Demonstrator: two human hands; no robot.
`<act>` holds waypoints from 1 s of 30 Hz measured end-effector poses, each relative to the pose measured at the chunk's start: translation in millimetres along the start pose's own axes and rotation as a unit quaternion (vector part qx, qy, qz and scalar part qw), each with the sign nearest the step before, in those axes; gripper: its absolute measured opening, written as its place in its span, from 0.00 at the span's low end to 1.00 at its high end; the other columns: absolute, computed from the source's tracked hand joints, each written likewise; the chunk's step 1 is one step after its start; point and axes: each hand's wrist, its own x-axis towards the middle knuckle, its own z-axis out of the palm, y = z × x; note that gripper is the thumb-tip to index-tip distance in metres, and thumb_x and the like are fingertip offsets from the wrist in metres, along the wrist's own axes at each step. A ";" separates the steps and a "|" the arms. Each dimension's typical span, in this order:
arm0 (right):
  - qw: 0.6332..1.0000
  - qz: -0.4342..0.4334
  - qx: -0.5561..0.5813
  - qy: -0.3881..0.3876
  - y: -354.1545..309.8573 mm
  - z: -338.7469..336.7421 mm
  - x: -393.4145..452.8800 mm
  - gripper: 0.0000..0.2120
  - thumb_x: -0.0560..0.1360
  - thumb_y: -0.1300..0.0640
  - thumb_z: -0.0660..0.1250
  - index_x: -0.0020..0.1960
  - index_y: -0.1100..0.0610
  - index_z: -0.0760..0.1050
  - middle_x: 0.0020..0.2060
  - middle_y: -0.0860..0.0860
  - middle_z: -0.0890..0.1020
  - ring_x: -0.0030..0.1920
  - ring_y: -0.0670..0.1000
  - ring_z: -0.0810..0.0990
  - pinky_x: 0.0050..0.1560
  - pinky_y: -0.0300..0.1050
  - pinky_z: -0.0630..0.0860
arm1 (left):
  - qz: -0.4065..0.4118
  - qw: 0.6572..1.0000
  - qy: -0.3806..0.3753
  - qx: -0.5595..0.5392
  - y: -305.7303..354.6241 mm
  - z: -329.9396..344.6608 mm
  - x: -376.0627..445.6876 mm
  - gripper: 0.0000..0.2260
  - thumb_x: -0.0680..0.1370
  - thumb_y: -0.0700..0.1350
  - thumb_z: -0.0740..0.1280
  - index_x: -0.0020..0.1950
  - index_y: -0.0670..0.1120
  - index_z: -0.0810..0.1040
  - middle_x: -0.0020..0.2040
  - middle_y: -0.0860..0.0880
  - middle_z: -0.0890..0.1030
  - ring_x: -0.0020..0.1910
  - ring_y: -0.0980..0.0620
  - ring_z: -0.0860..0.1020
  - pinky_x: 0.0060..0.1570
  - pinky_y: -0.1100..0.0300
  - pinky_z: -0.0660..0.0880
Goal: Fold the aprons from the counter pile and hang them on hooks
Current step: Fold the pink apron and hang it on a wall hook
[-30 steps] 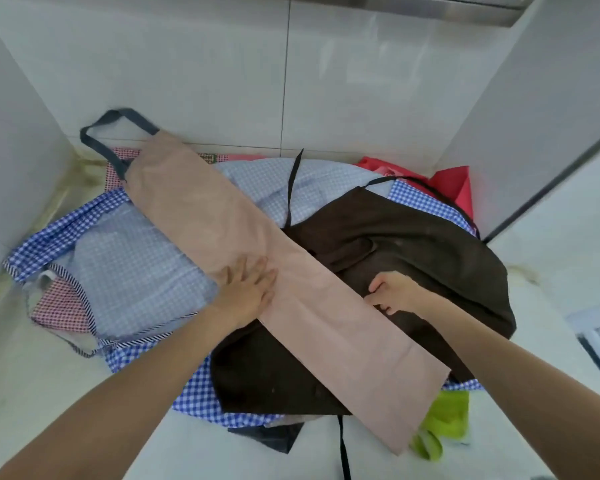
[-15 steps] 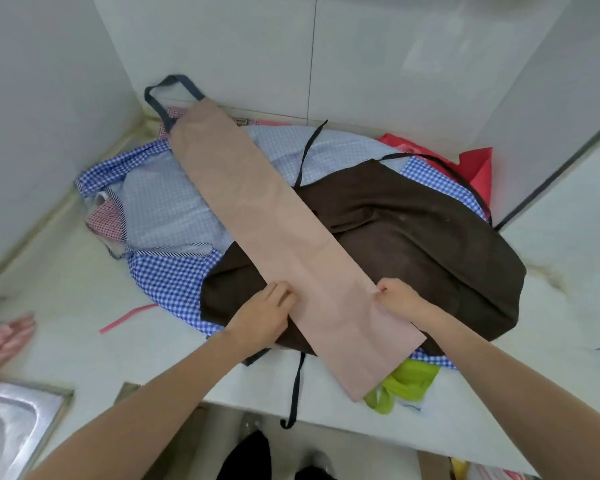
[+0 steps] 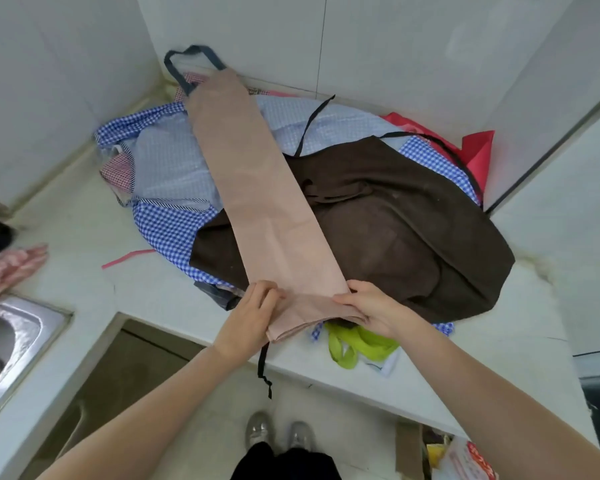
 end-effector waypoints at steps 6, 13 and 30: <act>0.798 -0.261 -0.539 0.067 3.8 -0.9 10.8 0.23 0.72 0.72 0.58 0.64 0.58 0.68 0.57 0.54 0.73 0.52 0.55 0.74 0.49 0.46 0.71 | 0.022 0.998 -0.058 0.021 -17.4 -10.1 -31.5 0.13 0.71 0.37 0.68 0.53 0.48 0.72 0.46 0.52 0.71 0.42 0.54 0.71 0.41 0.61 0.73; 0.327 -0.509 -0.792 -0.085 22.8 -21.5 12.3 0.27 0.62 0.63 0.71 0.62 0.53 0.76 0.61 0.47 0.78 0.59 0.51 0.77 0.54 0.44 0.75 | -0.010 0.995 -0.077 0.068 -20.9 -12.7 -42.4 0.28 0.58 0.33 0.76 0.55 0.48 0.74 0.49 0.47 0.75 0.45 0.53 0.67 0.48 0.61 0.69; 0.862 -0.112 -0.492 0.037 -8.5 30.9 49.3 0.18 0.81 0.51 0.57 0.33 0.54 0.68 0.37 0.52 0.75 0.45 0.51 0.74 0.45 0.44 0.67 | -0.421 0.877 -0.167 -0.161 -32.2 -44.0 -16.1 0.17 0.78 0.52 0.64 0.30 0.49 0.69 0.28 0.54 0.70 0.28 0.59 0.67 0.30 0.70 0.64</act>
